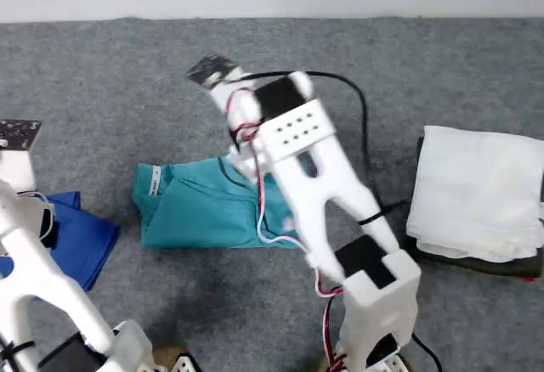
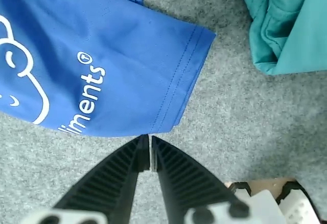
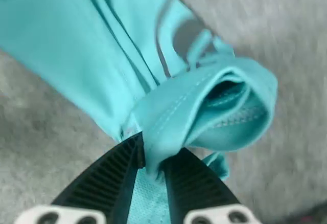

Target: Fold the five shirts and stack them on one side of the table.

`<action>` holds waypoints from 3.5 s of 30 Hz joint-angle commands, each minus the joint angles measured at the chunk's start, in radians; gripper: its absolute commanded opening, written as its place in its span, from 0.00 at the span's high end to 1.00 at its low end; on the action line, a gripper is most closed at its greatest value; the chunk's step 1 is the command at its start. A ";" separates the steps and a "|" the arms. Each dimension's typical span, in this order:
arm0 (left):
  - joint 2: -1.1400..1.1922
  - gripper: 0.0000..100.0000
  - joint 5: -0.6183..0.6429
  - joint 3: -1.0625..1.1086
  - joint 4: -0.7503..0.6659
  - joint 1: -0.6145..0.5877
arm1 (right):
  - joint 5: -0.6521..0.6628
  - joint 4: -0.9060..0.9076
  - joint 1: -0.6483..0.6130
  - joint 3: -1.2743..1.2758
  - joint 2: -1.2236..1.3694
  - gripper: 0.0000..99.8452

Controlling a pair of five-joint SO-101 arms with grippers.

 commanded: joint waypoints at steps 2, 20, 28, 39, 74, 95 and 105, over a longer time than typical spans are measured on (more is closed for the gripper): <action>-0.044 0.98 0.069 -0.004 -0.029 0.035 | 0.009 -0.097 -0.088 -0.011 0.045 0.99; -0.046 0.98 0.083 0.024 -0.023 0.046 | 0.060 -0.378 -0.240 -0.014 0.171 0.99; -0.046 0.98 0.083 0.045 -0.025 0.041 | 0.054 -0.469 -0.289 -0.034 0.174 0.78; -0.046 0.98 0.083 0.045 -0.023 0.041 | 0.147 -0.243 -0.168 -0.199 0.177 0.96; -0.390 0.98 0.026 0.024 -0.006 -0.505 | 0.272 0.082 -0.205 -0.684 0.501 0.99; -0.397 0.98 -0.040 0.116 -0.003 -0.649 | 0.132 -0.133 -0.437 -0.637 0.737 0.99; -0.397 0.98 -0.038 0.122 -0.003 -0.643 | 0.130 0.088 -0.269 -0.872 0.645 0.99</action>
